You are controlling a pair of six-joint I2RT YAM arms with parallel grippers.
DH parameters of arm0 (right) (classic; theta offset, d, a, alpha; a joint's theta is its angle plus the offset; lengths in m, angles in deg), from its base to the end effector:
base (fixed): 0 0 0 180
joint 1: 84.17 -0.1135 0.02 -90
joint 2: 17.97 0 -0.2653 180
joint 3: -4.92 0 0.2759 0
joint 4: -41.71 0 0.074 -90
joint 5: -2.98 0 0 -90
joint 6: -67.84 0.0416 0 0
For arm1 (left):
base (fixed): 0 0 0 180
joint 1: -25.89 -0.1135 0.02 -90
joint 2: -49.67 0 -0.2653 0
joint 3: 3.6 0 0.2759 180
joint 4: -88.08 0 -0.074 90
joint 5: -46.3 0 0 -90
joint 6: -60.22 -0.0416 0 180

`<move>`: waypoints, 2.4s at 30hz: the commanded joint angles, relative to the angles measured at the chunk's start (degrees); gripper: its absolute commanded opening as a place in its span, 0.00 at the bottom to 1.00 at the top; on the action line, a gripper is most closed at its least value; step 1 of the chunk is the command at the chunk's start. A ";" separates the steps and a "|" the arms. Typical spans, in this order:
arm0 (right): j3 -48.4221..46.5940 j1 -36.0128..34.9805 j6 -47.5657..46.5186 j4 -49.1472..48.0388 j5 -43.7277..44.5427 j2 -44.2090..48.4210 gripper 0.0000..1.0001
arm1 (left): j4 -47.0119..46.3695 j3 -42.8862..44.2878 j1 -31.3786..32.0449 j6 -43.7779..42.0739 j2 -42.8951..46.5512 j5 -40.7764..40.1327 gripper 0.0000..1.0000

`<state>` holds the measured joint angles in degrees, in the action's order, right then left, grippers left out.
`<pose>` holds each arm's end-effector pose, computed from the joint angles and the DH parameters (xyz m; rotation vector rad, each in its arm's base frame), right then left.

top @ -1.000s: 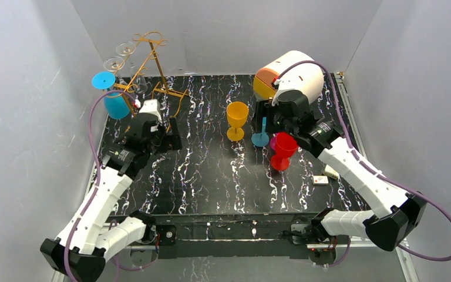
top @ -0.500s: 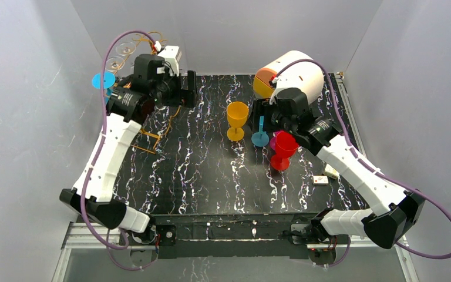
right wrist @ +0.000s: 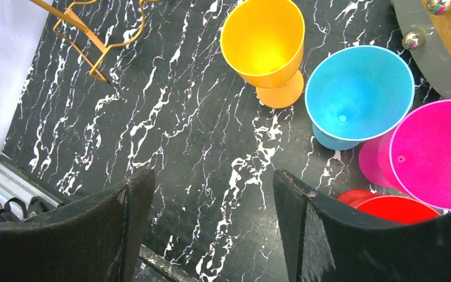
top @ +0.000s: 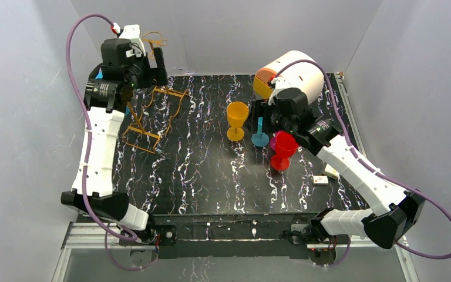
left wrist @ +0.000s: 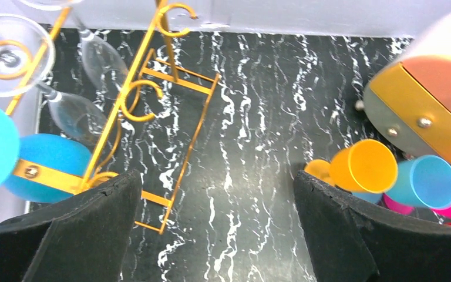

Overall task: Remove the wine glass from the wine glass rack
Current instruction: Adjust the wine rack at the center of the board.

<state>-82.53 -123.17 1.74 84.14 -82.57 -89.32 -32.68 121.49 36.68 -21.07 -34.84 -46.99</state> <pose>0.2381 0.1886 0.3902 -0.2239 2.0718 0.6058 0.3085 -0.0564 0.5201 -0.0047 1.8998 -0.1771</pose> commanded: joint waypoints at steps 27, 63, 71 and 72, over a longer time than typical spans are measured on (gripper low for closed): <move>-2.73 0.23 0.44 -2.09 -4.10 -2.20 0.83 | 3.42 6.84 -7.71 -4.23 -11.01 7.38 0.98; -1.97 0.24 1.75 -2.66 -4.10 -1.68 0.84 | -13.24 3.62 -7.80 20.55 -11.31 32.80 0.98; -1.99 0.24 1.90 -2.45 -4.10 -1.49 0.84 | -14.42 3.74 -7.75 19.77 -9.90 34.00 0.98; -2.05 0.24 1.93 -2.49 -4.10 -1.48 0.84 | -14.38 3.97 -7.79 19.46 -9.57 33.31 0.98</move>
<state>-82.56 -123.17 3.21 84.10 -86.18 -91.61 -45.25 124.73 28.72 -1.40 -48.24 -15.84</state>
